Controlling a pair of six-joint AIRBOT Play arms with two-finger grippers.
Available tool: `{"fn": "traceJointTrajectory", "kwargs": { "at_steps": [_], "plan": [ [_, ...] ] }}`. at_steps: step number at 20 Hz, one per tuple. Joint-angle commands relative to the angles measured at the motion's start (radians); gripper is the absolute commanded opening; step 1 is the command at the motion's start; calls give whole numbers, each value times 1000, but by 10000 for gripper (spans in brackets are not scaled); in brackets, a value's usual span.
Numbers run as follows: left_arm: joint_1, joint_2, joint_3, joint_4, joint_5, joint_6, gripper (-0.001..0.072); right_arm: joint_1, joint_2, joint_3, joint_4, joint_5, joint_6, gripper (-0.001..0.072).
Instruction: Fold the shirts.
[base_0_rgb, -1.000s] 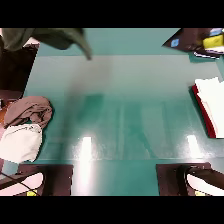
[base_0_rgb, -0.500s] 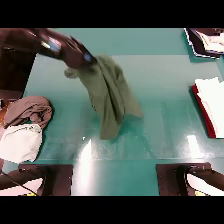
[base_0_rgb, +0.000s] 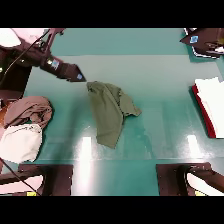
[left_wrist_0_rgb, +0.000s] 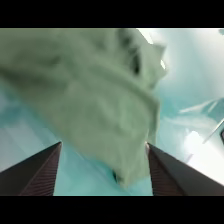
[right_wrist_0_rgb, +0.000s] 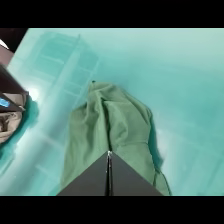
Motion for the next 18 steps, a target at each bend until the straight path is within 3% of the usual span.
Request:
{"fn": "traceJointTrajectory", "kwargs": {
  "at_steps": [1,5,8,17,18],
  "plan": [
    [65,54,-203,-4,-3,-6,624,-12,3,-36,2,-9,0,18],
    [27,58,-548,-192,59,58,623,-12,3,-72,2,-23,0,18],
    [-64,58,-716,-203,183,62,623,-12,3,-89,2,-24,0,18],
    [-360,58,-782,-203,414,52,623,-12,3,-89,2,-15,0,18],
    [-372,58,-782,-203,416,43,516,-12,3,-89,2,-11,0,18]
  ]
}}
